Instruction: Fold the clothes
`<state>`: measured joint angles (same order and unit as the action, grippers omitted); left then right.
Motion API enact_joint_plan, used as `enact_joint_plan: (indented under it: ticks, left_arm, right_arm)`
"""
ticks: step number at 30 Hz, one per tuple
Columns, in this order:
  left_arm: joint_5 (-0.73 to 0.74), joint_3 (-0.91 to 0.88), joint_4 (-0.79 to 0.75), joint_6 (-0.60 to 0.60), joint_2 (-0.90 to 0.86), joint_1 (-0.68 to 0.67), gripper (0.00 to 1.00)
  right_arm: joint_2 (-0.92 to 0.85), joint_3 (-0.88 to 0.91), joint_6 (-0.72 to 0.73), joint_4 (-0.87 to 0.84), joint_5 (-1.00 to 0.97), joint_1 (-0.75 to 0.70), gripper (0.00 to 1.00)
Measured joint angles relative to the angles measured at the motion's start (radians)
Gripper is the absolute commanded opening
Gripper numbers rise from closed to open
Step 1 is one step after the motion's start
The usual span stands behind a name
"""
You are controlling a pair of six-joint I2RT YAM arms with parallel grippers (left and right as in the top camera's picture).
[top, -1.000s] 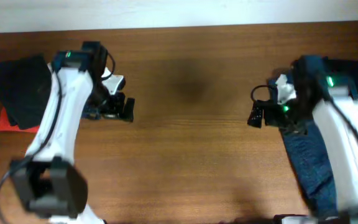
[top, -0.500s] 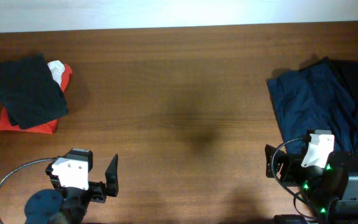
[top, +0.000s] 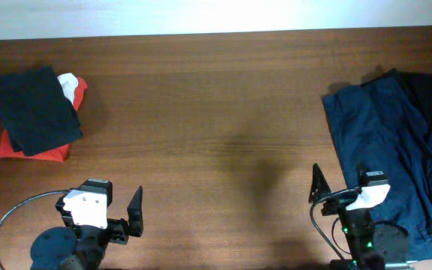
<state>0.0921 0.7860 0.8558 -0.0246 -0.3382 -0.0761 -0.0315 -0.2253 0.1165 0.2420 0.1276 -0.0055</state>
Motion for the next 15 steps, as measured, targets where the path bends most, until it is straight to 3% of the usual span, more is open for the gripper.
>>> enact_joint_plan:
  ticks: [4, 7, 15]
  left_arm:
    - [0.0, -0.001, 0.0, 0.0, 0.001, 0.0, 0.99]
    - [0.0, -0.001, 0.0, 0.0, 0.001, 0.0, 0.99]
    - [0.0, -0.001, 0.0, 0.0, 0.001, 0.0, 0.99]
  right_arm:
    - [0.019, 0.167, -0.011, -0.263, -0.05, 0.006, 0.99]
    - [0.019, 0.215, -0.051, -0.172, -0.082, 0.01, 0.99]
    - [0.019, 0.215, -0.1, -0.172, -0.084, 0.01, 0.99]
